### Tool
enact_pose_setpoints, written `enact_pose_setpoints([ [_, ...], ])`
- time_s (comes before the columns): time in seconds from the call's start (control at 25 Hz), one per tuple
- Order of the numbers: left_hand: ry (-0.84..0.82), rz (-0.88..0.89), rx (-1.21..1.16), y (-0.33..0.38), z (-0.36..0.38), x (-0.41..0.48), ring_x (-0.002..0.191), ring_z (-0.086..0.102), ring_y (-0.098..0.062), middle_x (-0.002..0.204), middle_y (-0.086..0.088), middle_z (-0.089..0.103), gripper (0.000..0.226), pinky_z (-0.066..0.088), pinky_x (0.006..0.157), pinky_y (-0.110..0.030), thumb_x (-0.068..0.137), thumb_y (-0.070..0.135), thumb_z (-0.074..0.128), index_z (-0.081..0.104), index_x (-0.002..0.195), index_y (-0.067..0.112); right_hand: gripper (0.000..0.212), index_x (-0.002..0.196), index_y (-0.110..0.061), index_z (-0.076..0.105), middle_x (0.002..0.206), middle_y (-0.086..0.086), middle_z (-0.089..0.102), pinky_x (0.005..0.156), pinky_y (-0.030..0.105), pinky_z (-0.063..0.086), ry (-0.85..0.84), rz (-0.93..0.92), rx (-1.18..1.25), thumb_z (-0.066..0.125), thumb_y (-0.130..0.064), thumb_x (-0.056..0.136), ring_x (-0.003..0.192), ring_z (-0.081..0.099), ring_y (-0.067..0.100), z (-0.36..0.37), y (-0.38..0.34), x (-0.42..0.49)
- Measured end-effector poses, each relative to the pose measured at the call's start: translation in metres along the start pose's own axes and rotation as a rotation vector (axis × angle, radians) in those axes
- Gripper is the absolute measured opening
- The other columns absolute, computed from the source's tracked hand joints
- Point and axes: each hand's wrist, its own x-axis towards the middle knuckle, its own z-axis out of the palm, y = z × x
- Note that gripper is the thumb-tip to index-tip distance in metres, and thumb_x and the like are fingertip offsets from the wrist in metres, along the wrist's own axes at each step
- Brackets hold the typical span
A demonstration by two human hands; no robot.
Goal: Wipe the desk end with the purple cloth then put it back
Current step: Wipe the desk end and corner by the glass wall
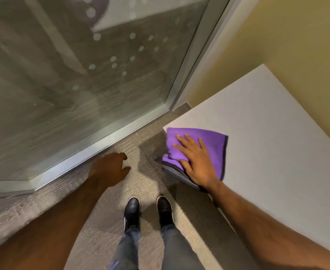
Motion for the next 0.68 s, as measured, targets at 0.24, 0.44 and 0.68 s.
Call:
enact_pose_setpoints([
  [0.24,0.008,-0.048,-0.032,0.003,0.017,-0.008,0.112,0.061,-0.025,0.123,-0.005,0.065,0.049,0.050,0.094,-0.041,0.090,0.052,0.053,0.054,0.130,0.022,0.049,0.146,-0.029,0.042,0.160,-0.003,0.032,0.122,0.055,0.006,0.111,0.357,0.044,0.035,-0.048,0.102,0.151,0.020,0.018,-0.010,0.011,0.049],
  [0.44,-0.003,-0.137,-0.015,0.020,0.034,-0.026,0.112,0.060,-0.026,0.123,-0.006,0.065,0.052,0.049,0.092,-0.041,0.091,0.059,0.045,0.055,0.127,0.022,0.049,0.144,-0.026,0.048,0.158,-0.002,0.036,0.120,0.056,0.012,-0.077,-0.112,-0.053,0.043,-0.045,0.098,0.150,0.023,0.022,-0.008,-0.001,0.052],
  [0.68,0.069,-0.239,-0.057,0.031,0.047,-0.072,0.114,0.059,-0.026,0.128,-0.004,0.063,0.056,0.046,0.093,-0.042,0.091,0.062,0.042,0.055,0.128,0.022,0.047,0.146,-0.030,0.043,0.161,-0.006,0.028,0.119,0.058,0.015,-0.220,-0.285,-0.179,0.043,-0.040,0.101,0.151,0.019,0.020,-0.029,0.024,0.012],
])
